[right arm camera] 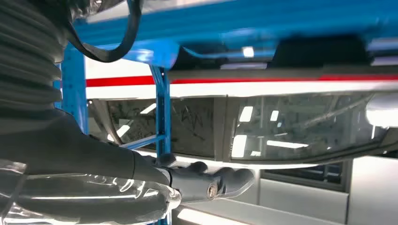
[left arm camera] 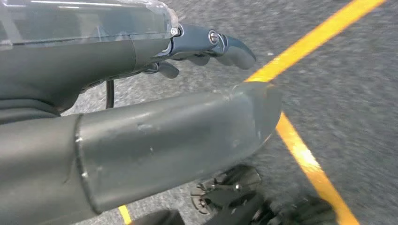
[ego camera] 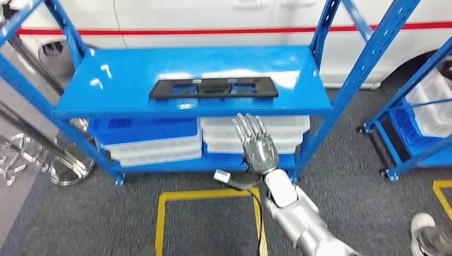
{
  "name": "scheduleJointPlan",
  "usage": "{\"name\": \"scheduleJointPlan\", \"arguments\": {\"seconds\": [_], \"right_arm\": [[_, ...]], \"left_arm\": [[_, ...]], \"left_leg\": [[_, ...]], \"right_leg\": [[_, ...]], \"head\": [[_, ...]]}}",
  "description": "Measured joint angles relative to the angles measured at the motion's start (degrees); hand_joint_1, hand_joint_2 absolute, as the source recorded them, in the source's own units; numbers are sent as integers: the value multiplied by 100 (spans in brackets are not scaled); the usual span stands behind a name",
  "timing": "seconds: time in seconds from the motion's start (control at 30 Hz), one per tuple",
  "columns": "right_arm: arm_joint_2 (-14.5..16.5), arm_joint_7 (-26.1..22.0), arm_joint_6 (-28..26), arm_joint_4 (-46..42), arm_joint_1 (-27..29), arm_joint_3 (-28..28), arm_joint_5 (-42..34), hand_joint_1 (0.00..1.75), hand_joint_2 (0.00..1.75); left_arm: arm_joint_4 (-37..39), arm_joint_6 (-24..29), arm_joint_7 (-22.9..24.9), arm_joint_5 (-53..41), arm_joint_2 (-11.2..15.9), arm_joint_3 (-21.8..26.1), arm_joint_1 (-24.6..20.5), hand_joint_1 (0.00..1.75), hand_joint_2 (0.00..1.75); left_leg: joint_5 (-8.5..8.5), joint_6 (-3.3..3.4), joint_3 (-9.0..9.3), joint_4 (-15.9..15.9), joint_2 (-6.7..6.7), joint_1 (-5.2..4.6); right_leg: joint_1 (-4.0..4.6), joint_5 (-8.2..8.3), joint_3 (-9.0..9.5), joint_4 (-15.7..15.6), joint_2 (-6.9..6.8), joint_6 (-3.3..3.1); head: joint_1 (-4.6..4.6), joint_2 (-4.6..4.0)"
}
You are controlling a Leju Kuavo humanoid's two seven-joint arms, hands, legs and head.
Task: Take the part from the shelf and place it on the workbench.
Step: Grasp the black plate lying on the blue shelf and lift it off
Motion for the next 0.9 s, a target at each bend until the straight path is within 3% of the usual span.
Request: {"name": "scheduleJointPlan", "arguments": {"seconds": [0.07,0.1,0.13,0.17,0.2,0.27,0.3,0.33,0.43,0.5,0.6,0.63,0.67,0.73,0.77,0.83,0.9], "right_arm": [[2,2,0,4,15,0,0,0,175],[3,4,0,10,27,0,0,0,175],[5,6,1,17,39,0,0,0,175],[9,8,1,24,47,0,0,0,175],[17,9,1,30,51,0,0,0,175],[43,9,3,40,64,1,1,0,175],[57,9,4,48,70,2,1,0,175],[68,11,4,56,79,3,2,0,175],[91,17,2,46,77,5,2,0,175],[101,18,1,25,69,7,2,0,175],[105,16,1,17,105,7,2,0,175],[105,14,1,17,121,7,2,0,175],[105,11,1,17,130,7,2,0,175],[106,3,1,16,131,7,2,0,175],[106,-6,2,17,127,7,2,0,175],[116,-51,3,20,121,7,2,0,175],[139,-90,3,27,117,25,2,0,175]], "left_arm": [[0,0,7,0,0,-1,9,0,0],[0,1,13,0,1,-2,19,0,0],[0,1,19,0,3,-2,34,0,0],[0,2,23,0,5,-2,45,0,0],[0,3,25,0,8,-3,51,0,0],[0,8,27,0,14,-4,60,0,0],[0,10,30,-1,16,-4,60,0,0],[-1,11,34,-1,17,-5,64,0,0],[-3,17,42,13,9,-13,56,0,0],[-4,33,57,56,2,-14,35,0,0],[-4,63,77,102,3,-13,18,0,0],[-4,67,74,104,3,-13,19,0,0],[-4,69,72,104,3,-13,22,0,0],[-4,70,63,105,-1,-13,27,0,0],[-4,69,55,103,-7,-13,25,0,0],[-4,58,28,92,-17,-14,12,0,0],[-4,38,-3,67,-20,-15,8,0,0]], "left_leg": [[-225,-9,-250,235,0,1],[-411,-16,-466,393,1,2],[-532,-16,-623,409,1,0],[-517,-6,-710,274,1,-1],[-312,16,-732,-1,1,-6],[419,103,-712,-650,5,-40],[697,146,-691,-856,6,-63],[851,181,-682,-954,5,-85],[861,250,-573,-1034,2,-72],[842,301,-476,-1107,1,-44],[759,345,-390,-1127,-8,-38],[722,342,-349,-1127,-13,-35],[682,334,-296,-1127,-18,-30],[602,305,-182,-1128,-23,-20],[569,282,-140,-1125,-25,-18],[526,212,-116,-1114,-31,-17],[532,124,-112,-1072,-31,-25]], "right_leg": [[6,-71,74,-2,7,-5],[14,-143,155,-3,16,-8],[24,-222,247,-3,27,-7],[35,-302,349,-3,36,-3],[47,-386,459,-2,41,3],[65,-542,630,-3,51,33],[73,-610,680,2,57,62],[77,-657,716,2,63,94],[82,-701,762,66,59,174],[60,-826,543,481,44,233],[-16,-1190,-135,1460,30,339],[-41,-1178,-287,1581,25,364],[-62,-1036,-344,1507,16,381],[-87,-469,-196,842,0,384],[-75,-280,-96,491,-6,369],[-35,-154,1,107,-6,296],[-15,-152,21,62,0,207]], "head": [[0,0],[1,0],[0,0],[0,0],[0,-1],[1,-1],[1,-1],[1,0],[-1,-1],[-2,-1],[-1,-2],[0,-1],[0,-1],[0,0],[1,0],[1,-1],[1,-2]]}}
